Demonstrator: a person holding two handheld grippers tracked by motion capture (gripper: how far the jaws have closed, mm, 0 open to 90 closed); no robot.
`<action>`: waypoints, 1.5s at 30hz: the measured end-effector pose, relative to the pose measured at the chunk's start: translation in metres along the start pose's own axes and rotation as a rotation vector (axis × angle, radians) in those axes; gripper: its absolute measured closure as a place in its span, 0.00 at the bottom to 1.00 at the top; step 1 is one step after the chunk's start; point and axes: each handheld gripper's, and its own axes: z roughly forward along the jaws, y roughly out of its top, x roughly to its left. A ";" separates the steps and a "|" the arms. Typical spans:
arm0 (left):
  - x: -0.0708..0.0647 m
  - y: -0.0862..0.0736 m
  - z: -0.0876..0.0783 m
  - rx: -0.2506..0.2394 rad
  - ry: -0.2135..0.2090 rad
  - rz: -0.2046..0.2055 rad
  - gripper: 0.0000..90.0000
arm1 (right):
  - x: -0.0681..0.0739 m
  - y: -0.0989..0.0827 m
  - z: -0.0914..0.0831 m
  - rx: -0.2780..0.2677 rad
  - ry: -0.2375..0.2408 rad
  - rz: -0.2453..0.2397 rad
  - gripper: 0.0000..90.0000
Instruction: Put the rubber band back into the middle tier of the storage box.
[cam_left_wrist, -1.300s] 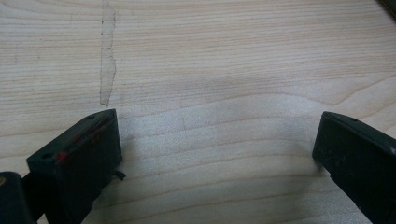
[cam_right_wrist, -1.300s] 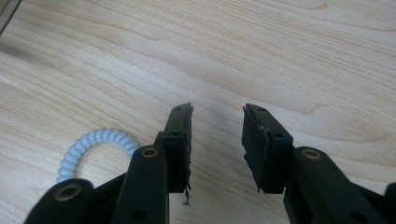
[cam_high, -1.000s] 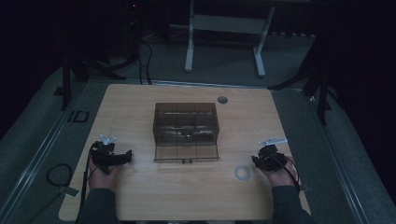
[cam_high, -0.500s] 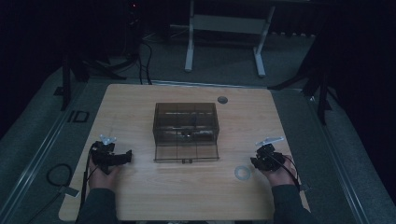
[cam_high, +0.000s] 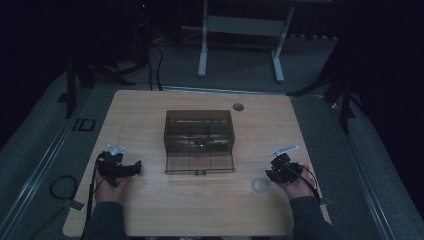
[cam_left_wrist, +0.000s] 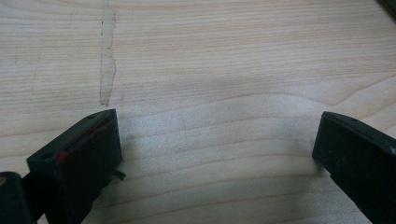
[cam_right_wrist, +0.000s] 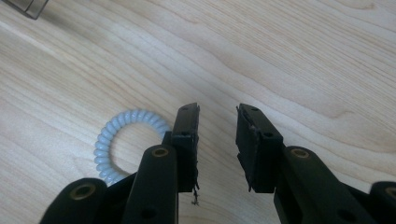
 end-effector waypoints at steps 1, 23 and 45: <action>0.000 0.000 0.000 0.000 0.000 0.000 0.01 | 0.001 0.000 0.000 0.002 0.002 -0.003 0.77; 0.000 0.000 0.000 0.000 0.001 0.000 0.01 | 0.006 0.007 0.000 0.067 0.025 -0.042 0.81; 0.000 0.000 0.000 0.000 0.001 0.000 0.01 | 0.013 0.008 0.007 0.140 0.058 -0.087 0.90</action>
